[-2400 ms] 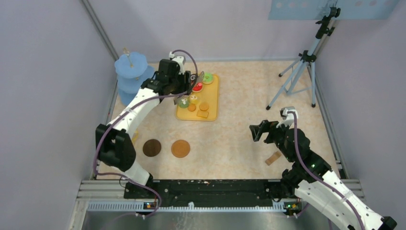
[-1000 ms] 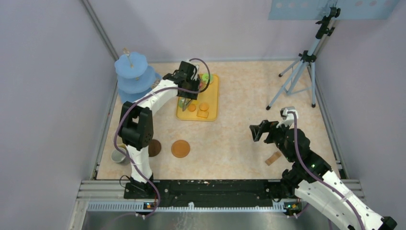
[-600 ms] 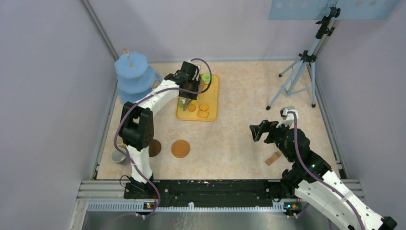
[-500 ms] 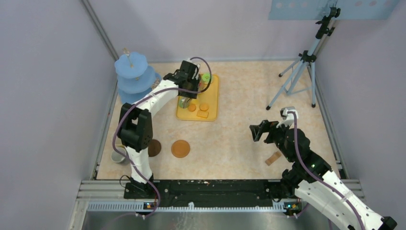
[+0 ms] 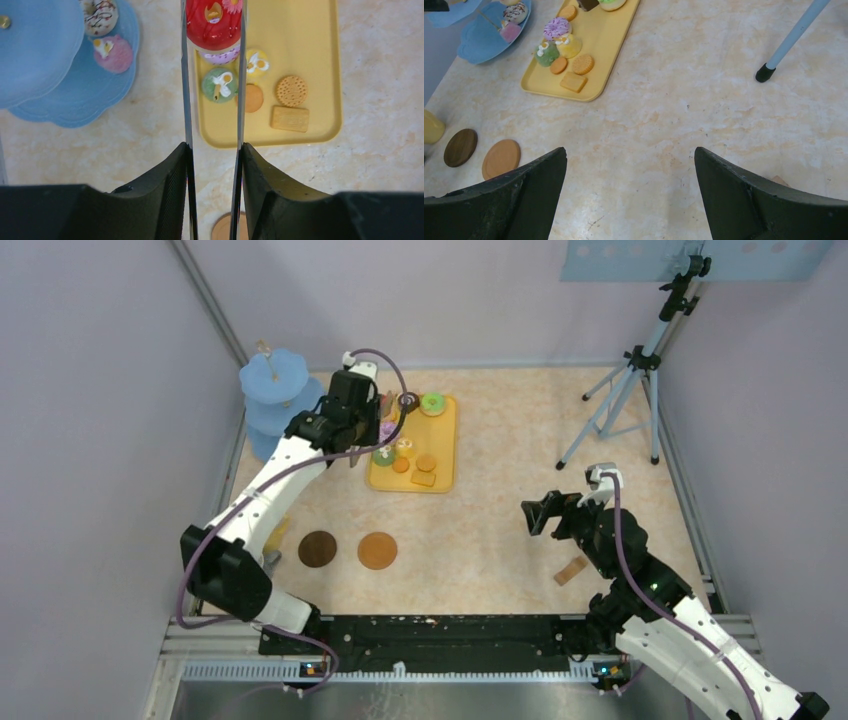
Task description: Serve the afternoon tea
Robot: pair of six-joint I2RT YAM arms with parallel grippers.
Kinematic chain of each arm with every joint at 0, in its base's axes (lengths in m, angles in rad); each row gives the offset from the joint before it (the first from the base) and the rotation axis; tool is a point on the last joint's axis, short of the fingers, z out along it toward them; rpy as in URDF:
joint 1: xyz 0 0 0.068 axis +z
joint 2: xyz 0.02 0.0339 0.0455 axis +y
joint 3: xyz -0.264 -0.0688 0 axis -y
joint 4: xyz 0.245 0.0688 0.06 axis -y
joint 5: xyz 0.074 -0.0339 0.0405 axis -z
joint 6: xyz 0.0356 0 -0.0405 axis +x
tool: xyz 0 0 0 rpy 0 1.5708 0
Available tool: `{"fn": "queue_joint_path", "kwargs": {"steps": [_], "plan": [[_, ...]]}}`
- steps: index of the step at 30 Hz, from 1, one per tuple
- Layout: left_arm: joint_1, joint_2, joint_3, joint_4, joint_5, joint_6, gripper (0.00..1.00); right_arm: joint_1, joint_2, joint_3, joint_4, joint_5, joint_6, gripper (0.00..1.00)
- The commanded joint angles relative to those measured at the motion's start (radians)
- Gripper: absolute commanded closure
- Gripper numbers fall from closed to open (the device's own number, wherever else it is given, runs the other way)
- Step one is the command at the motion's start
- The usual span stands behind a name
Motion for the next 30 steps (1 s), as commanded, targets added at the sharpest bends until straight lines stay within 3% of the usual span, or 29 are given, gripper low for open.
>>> {"fn": "queue_joint_path", "kwargs": {"steps": [1, 8, 14, 30], "plan": [[0.048, -0.108, -0.094, -0.036, -0.062, -0.029, 0.59, -0.006, -0.008, 0.007, 0.040, 0.001, -0.008, 0.04], [0.175, -0.202, -0.259, -0.065, -0.057, -0.079, 0.62, -0.006, -0.012, 0.002, 0.051, -0.011, -0.010, 0.04], [0.283, -0.244, -0.350, 0.011, -0.089, -0.128, 0.62, -0.005, -0.021, 0.000, 0.054, -0.021, -0.010, 0.04], [0.420, -0.014, -0.284, 0.185, -0.022, -0.224, 0.66, -0.006, -0.039, -0.005, 0.053, -0.015, -0.010, 0.04]]}}
